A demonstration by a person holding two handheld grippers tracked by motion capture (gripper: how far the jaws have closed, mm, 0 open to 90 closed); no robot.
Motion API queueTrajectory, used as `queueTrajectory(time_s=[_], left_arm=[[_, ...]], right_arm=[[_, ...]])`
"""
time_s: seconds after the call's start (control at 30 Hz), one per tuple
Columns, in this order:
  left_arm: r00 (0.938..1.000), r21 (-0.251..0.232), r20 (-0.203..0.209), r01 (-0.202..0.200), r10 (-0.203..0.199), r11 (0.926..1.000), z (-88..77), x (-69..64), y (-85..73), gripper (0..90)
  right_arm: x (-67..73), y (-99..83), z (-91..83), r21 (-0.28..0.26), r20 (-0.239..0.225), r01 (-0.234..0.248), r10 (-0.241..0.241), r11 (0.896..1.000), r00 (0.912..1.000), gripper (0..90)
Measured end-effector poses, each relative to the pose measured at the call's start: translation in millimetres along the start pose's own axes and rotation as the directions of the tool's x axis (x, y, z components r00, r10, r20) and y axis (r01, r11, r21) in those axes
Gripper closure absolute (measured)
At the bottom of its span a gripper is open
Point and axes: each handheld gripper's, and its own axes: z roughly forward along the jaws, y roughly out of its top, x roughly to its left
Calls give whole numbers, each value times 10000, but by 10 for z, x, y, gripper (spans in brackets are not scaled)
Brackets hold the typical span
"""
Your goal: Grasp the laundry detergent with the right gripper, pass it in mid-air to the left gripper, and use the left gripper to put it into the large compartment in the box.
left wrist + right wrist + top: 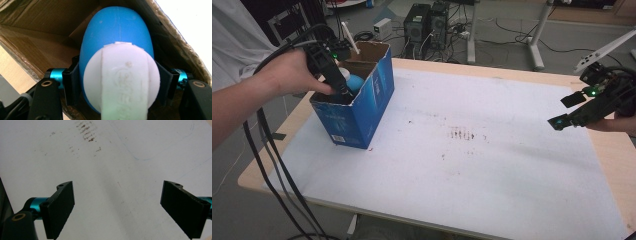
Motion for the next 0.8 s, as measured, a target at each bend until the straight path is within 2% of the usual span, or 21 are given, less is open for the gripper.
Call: queueTrajectory(time_s=[0.23,0.57,0.8], left_arm=[[10000,12,37,-22,22,10000,-5,4,-7,346],[9999,13,104,-88,88,10000,10,-1,-5,292],[9998,26,12,-177,177,9998,7,-14,-4,277]], right_arm=[[1,26,34,24,-69,79,-78,10000,9999,117],[16,35,45,119,-97,90,-88,9999,9999,117],[11,33,52,114,-103,102,-100,9999,9999,117]])
